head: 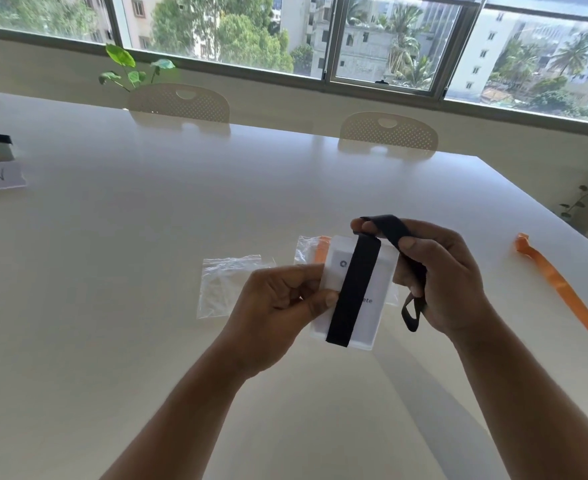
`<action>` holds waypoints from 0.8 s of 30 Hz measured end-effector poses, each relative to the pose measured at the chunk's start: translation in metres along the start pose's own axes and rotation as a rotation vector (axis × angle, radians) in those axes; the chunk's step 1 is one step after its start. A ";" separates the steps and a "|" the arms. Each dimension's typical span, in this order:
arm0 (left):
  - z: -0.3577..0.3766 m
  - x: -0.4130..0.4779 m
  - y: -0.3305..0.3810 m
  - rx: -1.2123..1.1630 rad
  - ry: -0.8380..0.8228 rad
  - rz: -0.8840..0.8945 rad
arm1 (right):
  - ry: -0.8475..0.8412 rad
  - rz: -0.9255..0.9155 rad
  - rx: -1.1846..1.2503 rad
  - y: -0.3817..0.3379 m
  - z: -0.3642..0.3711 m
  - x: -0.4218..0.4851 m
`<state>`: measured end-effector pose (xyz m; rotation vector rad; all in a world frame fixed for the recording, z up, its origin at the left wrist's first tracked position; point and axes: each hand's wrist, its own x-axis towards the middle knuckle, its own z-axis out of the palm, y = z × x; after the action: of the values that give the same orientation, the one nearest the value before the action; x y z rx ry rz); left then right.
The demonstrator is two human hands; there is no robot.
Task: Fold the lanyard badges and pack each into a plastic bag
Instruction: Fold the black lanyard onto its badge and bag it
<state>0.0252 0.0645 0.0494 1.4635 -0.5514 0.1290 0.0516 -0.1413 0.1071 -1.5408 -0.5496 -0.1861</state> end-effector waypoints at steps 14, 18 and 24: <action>0.008 0.000 0.002 -0.255 0.100 -0.099 | 0.048 0.141 0.012 0.035 0.024 -0.017; 0.012 -0.002 0.000 -0.288 0.078 -0.130 | 0.086 0.157 0.012 0.034 0.024 -0.018; 0.014 -0.002 -0.003 -0.290 0.088 -0.151 | 0.099 0.161 0.051 0.035 0.026 -0.019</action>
<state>0.0207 0.0509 0.0455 1.2054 -0.3693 -0.0057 0.0448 -0.1187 0.0660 -1.5098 -0.3480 -0.1227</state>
